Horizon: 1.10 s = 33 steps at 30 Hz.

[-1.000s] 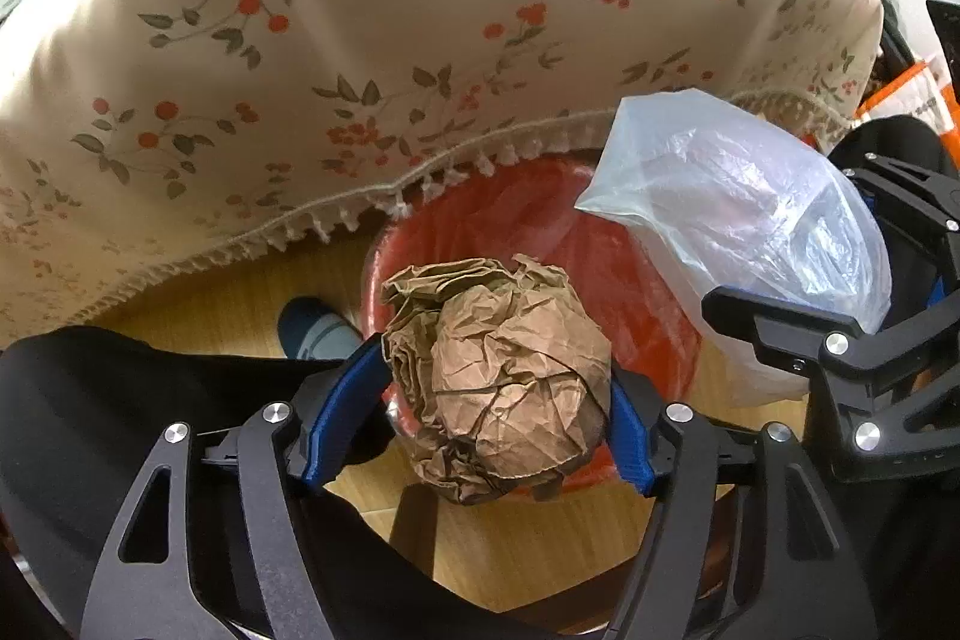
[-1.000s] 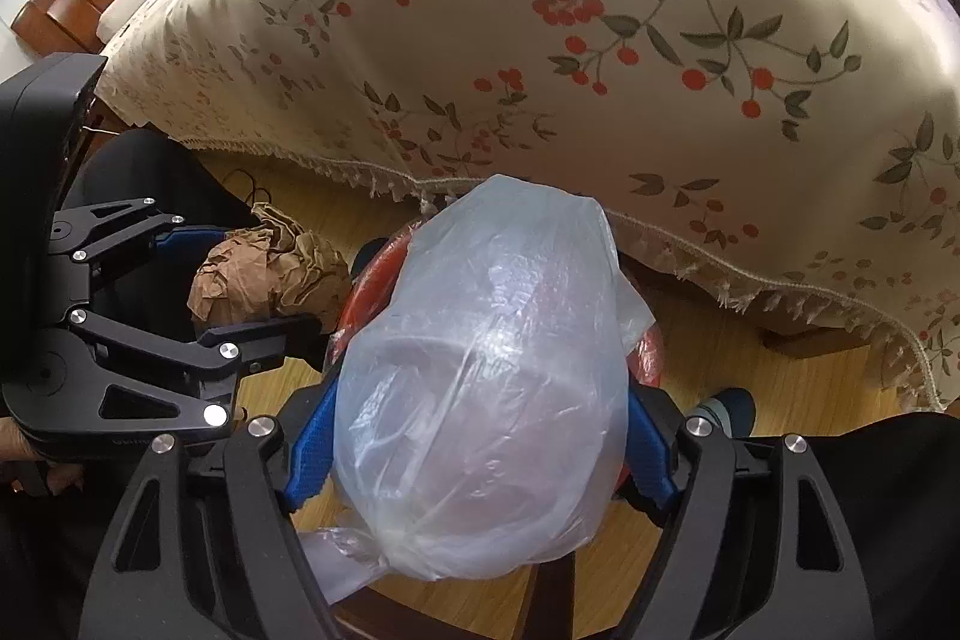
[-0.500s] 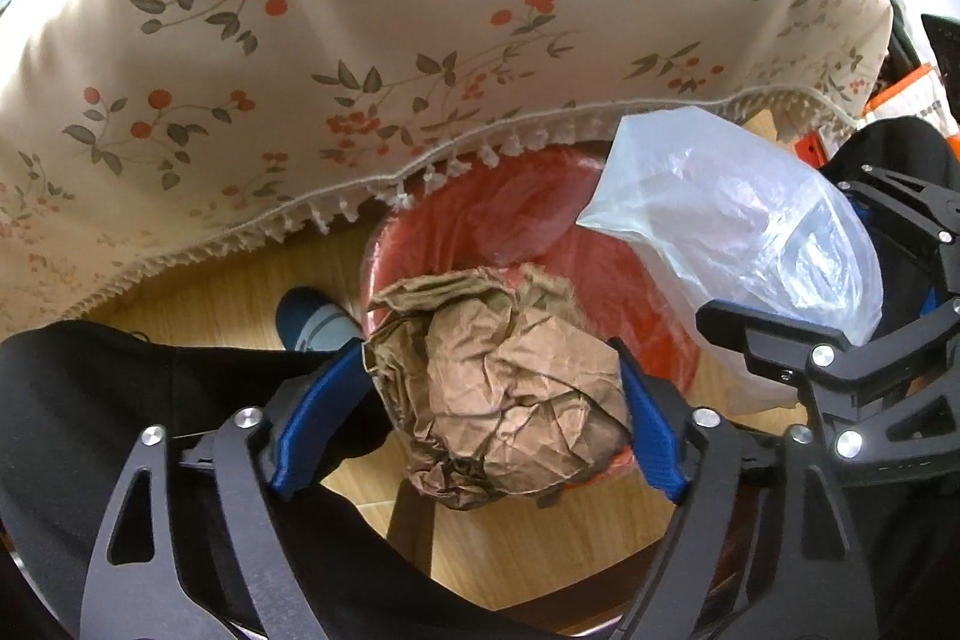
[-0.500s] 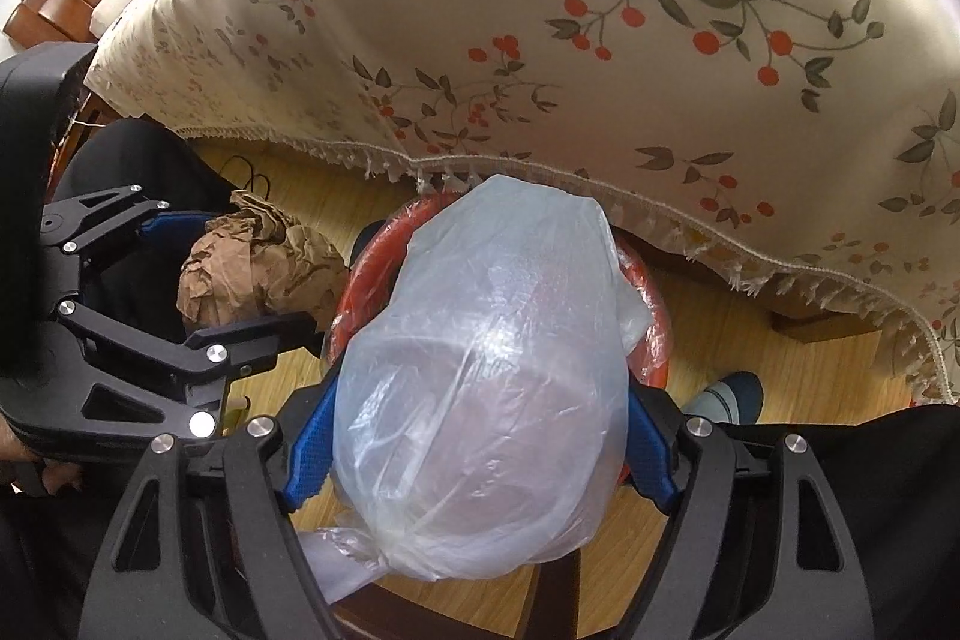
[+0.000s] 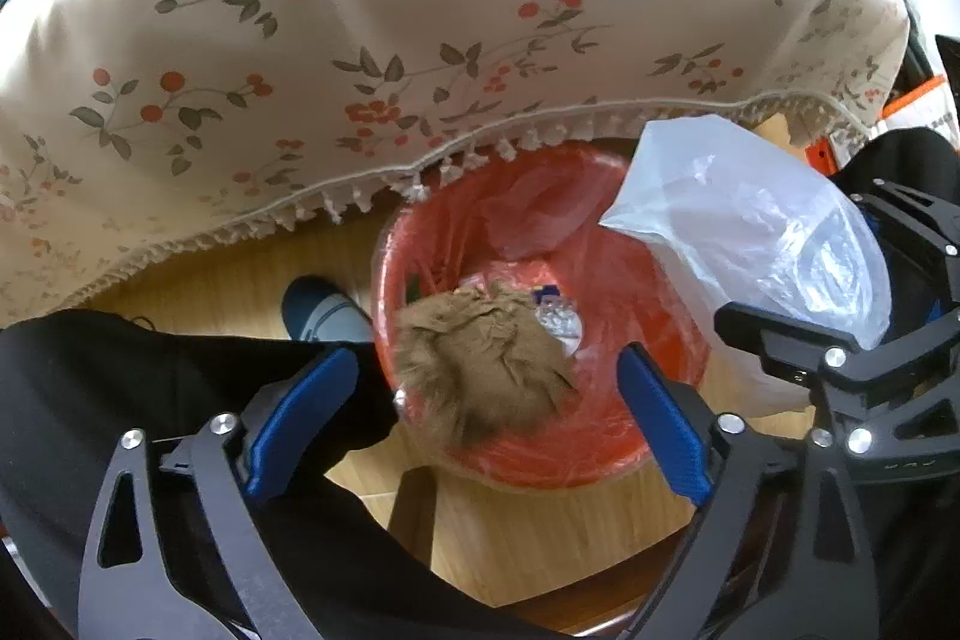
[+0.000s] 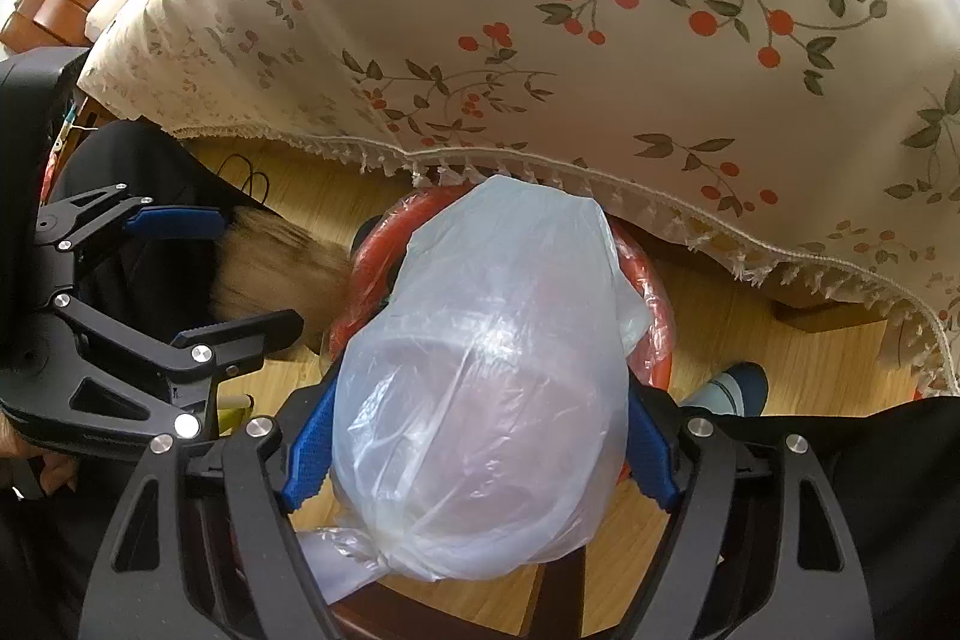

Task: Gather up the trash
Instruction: 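Open the left tool to drop the brown paper while the right tool drops the plastic bag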

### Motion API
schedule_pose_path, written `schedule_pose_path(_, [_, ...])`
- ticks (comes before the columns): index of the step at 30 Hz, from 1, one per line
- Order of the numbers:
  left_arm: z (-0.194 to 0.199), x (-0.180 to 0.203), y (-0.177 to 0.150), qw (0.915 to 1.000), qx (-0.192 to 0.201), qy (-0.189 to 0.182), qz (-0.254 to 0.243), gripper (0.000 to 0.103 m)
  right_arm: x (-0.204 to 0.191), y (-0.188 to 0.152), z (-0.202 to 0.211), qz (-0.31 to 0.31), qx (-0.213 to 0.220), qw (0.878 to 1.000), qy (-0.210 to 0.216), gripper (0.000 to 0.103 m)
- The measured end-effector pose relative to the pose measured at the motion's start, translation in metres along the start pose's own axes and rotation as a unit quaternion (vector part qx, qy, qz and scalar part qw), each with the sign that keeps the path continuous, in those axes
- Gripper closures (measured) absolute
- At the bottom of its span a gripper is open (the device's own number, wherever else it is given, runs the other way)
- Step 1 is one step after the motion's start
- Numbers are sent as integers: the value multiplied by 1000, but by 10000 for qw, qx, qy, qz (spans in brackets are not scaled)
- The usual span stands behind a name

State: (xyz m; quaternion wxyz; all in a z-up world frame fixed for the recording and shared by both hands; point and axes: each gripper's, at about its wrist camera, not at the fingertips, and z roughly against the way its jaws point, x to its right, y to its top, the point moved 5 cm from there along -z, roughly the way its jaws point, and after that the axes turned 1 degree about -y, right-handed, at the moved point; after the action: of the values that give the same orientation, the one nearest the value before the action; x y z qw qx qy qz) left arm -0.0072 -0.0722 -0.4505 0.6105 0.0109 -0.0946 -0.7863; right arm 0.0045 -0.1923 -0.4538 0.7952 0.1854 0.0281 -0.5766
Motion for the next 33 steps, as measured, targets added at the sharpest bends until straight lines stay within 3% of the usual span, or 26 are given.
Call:
schedule_pose_path(13, [7,-22,2,9982,182,-52,576,6,-9,0,-23,222,-307,9993,15,24])
schedule_pose_path(26, [7,-23,3,9978,217,-28,625,6,-20,-4,-35,440,-439,9981,-17,23])
schedule_pose_path(33, [7,-23,3,9978,223,-28,626,6,-18,-2,-35,440,-396,9982,-67,8])
